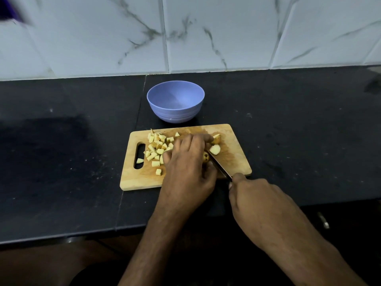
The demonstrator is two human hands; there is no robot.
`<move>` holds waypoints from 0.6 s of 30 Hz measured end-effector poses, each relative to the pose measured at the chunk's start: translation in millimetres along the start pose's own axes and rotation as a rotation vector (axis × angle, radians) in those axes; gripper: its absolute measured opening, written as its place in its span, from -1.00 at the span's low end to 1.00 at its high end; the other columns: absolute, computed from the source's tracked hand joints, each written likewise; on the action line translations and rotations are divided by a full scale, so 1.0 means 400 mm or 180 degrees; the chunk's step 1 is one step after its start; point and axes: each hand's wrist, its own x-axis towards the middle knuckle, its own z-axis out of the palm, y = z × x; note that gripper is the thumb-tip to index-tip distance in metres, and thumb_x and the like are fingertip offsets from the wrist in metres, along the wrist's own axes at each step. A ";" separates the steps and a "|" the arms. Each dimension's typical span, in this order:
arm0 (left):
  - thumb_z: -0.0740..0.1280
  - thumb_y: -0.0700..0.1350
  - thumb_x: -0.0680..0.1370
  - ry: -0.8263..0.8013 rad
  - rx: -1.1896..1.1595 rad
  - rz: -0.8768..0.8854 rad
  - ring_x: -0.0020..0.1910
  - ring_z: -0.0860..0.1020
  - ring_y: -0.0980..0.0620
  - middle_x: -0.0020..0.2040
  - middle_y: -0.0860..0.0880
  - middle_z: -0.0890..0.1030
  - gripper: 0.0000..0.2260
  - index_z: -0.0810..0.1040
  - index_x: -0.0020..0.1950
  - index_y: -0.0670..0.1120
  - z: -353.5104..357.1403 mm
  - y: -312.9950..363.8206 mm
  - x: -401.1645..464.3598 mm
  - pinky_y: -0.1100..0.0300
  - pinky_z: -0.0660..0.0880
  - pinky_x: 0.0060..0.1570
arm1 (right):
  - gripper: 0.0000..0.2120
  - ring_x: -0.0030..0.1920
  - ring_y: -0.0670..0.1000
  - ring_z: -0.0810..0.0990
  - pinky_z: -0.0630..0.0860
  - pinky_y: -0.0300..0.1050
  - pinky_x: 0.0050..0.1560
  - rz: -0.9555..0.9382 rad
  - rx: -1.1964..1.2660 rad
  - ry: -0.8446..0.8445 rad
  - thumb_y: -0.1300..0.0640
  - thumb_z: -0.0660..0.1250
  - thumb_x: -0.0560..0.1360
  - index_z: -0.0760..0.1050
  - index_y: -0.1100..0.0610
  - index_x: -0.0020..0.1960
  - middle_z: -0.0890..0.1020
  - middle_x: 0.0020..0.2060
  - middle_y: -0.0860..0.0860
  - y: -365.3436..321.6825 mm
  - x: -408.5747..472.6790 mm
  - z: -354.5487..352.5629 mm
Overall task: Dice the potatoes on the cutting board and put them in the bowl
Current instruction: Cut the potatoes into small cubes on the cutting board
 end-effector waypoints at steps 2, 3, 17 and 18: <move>0.38 -0.12 0.51 0.0064 0.0078 -0.0064 0.24 0.40 0.18 0.18 0.20 0.45 -0.65 0.44 0.25 0.12 0.004 -0.003 -0.001 0.12 0.19 0.19 | -0.73 -0.23 -0.05 0.56 0.51 -0.12 -0.24 0.0012 0.0133 0.0077 -0.05 -0.04 0.69 0.39 0.00 0.16 0.52 -0.22 -0.09 0.003 -0.006 -0.001; 0.39 -0.11 0.51 0.0078 0.0039 -0.0111 0.21 0.43 0.19 0.17 0.20 0.46 -0.69 0.46 0.22 0.12 0.006 -0.006 -0.001 0.10 0.23 0.22 | -0.71 -0.25 -0.07 0.57 0.55 -0.11 -0.22 0.0009 0.0204 0.0099 -0.07 -0.05 0.69 0.40 -0.01 0.13 0.53 -0.24 -0.09 0.004 -0.008 0.000; 0.52 -0.12 0.49 0.0615 -0.0575 -0.0526 -0.01 0.59 0.24 -0.03 0.19 0.64 -0.79 0.63 0.07 0.08 0.006 -0.016 -0.016 -0.05 0.55 0.15 | -0.76 -0.38 -0.10 0.49 0.44 -0.24 -0.31 -0.0118 0.0330 0.0110 -0.13 -0.10 0.66 0.29 -0.11 -0.03 0.47 -0.34 -0.08 0.008 -0.051 -0.040; 0.52 -0.13 0.50 0.0604 -0.0593 -0.0512 0.00 0.58 0.25 -0.02 0.20 0.63 -0.80 0.63 0.07 0.07 0.005 -0.017 -0.015 0.00 0.56 0.13 | -0.75 -0.37 -0.10 0.49 0.43 -0.24 -0.32 -0.0120 0.0304 0.0111 -0.13 -0.11 0.66 0.30 -0.11 -0.01 0.47 -0.33 -0.08 0.008 -0.051 -0.041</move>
